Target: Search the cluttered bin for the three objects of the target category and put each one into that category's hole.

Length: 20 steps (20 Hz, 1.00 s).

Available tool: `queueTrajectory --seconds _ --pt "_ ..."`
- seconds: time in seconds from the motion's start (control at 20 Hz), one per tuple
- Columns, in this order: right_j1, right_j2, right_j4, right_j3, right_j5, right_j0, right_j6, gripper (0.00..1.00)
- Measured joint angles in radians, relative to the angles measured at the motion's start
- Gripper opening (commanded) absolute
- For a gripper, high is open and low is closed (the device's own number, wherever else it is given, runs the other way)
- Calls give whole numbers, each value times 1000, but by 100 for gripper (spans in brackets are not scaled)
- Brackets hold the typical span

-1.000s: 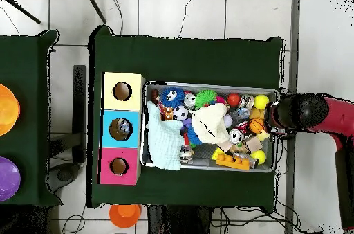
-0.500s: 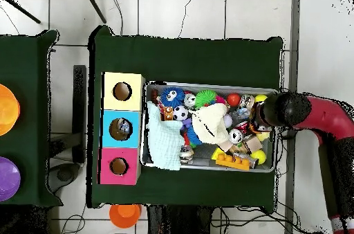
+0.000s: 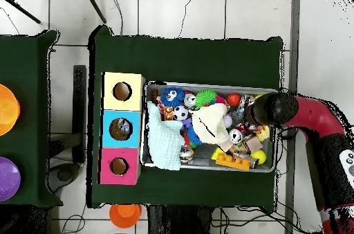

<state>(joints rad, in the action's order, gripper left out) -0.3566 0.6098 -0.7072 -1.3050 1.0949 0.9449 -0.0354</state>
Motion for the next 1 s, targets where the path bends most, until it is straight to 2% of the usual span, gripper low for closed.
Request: queueTrajectory --seconds 1.0 --pt "3 1 -5 11 0 -8 0 100"
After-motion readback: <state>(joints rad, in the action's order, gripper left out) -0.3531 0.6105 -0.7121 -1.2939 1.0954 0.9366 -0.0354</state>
